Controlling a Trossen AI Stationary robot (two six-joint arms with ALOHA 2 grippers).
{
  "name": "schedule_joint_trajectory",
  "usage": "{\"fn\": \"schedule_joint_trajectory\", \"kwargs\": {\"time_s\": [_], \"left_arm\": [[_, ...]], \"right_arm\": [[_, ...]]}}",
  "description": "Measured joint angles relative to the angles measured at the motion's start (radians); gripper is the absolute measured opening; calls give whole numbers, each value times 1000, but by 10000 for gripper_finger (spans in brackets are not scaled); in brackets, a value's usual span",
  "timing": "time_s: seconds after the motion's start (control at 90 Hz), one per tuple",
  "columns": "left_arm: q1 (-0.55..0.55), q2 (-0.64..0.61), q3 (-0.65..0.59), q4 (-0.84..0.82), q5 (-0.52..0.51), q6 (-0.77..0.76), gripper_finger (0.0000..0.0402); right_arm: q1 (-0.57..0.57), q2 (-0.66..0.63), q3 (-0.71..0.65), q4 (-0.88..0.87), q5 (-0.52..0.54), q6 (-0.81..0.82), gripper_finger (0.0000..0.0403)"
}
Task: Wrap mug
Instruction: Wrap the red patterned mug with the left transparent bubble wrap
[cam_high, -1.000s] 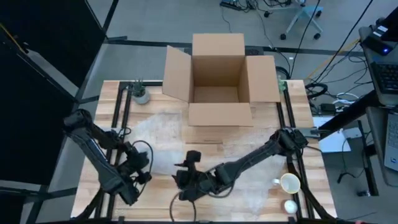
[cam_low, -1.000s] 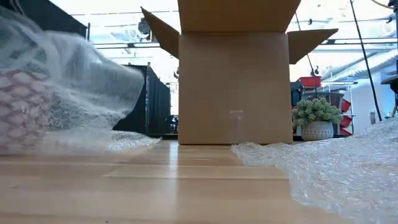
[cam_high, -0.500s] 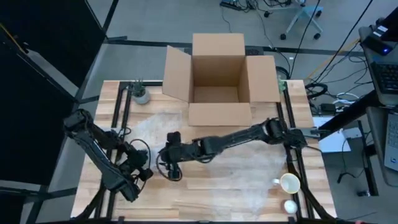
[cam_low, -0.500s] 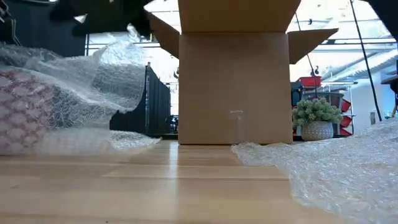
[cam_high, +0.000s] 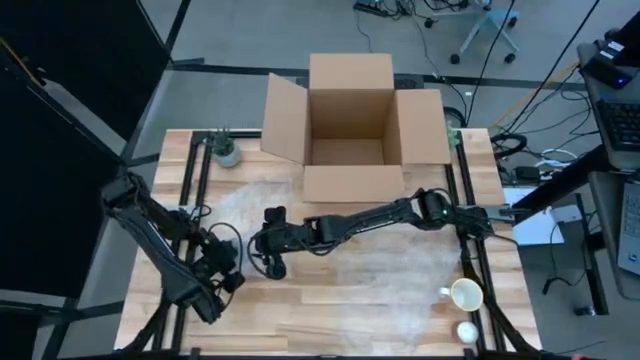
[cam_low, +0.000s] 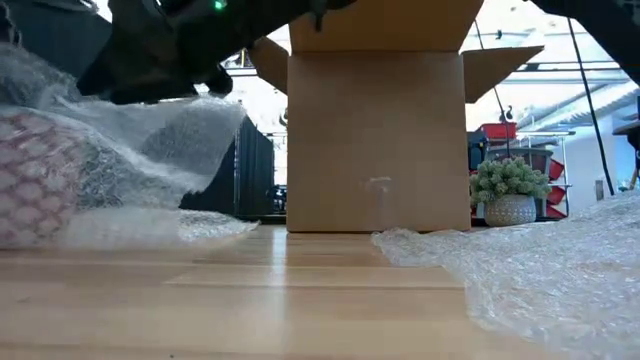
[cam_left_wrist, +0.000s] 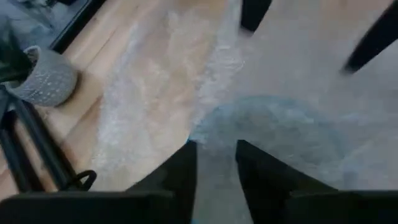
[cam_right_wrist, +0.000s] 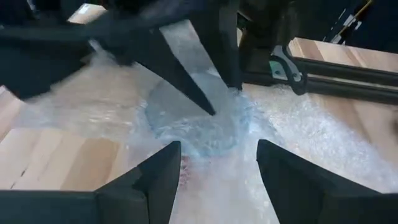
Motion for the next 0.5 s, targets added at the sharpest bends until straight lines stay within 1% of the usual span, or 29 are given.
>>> {"fn": "schedule_joint_trajectory", "kwargs": {"time_s": [0.089,0.178,0.3,0.422,0.5], "left_arm": [[-1,-53,38,-17,0,27,154],[-1,-108,61,-41,0,52,167],[-1,-184,81,-80,0,58,171],[-1,-247,101,-52,3,87,171],[-1,-276,97,0,65,139,171]], "right_arm": [[-1,0,0,2,0,2,196],[-1,0,0,-13,1,2,196],[-1,0,0,-6,2,7,196],[-1,0,0,-18,2,7,196],[-1,0,0,-17,4,7,196]]}}
